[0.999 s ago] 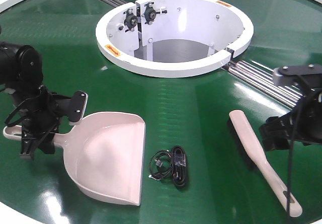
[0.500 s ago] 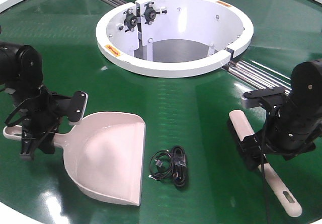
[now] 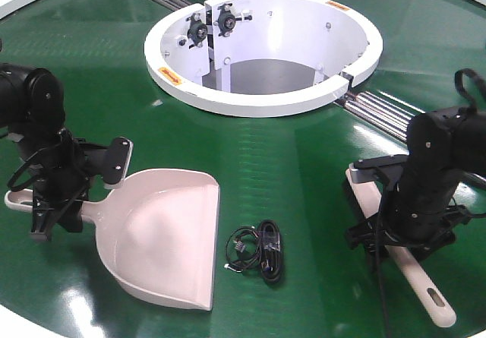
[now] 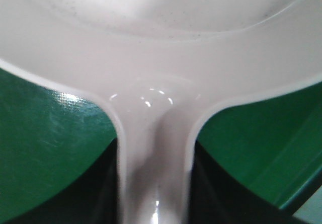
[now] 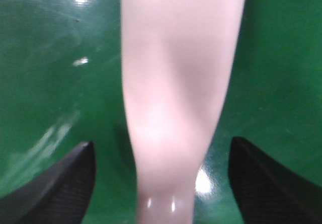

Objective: Clean and inspect green conveyor with broom and dustpan
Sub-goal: 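Move the right gripper down and grasp the pink brush handle, then sweep the black cable into the dustpan with the held brush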

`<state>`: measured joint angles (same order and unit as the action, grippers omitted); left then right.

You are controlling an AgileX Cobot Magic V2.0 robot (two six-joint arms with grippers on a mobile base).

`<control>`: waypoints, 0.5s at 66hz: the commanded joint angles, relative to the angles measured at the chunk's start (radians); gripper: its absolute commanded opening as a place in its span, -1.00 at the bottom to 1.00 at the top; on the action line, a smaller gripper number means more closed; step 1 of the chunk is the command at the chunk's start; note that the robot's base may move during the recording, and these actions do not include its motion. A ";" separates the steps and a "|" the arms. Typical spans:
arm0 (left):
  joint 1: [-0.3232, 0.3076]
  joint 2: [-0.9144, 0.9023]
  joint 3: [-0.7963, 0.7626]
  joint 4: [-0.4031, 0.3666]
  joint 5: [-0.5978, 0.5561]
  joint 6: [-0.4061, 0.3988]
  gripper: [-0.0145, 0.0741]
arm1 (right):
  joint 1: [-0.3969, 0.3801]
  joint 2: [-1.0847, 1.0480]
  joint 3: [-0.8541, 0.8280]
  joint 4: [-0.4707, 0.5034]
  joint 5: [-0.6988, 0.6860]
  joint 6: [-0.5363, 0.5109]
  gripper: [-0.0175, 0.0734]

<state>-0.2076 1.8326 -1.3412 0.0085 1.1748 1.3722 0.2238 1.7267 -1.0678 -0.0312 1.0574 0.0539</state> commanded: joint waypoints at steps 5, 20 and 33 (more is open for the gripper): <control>-0.008 -0.047 -0.026 -0.020 0.010 -0.004 -0.69 | 0.000 -0.021 -0.028 -0.004 0.001 0.000 0.14; -0.008 -0.047 -0.026 -0.020 0.010 -0.004 -0.69 | 0.002 -0.021 -0.028 -0.005 0.000 -0.006 -0.62; -0.008 -0.047 -0.026 -0.020 0.010 -0.004 -0.69 | 0.002 -0.064 -0.028 -0.011 -0.010 0.019 -0.64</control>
<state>-0.2076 1.8326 -1.3412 0.0085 1.1748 1.3722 0.2238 1.7361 -1.0678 -0.0304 1.0552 0.0594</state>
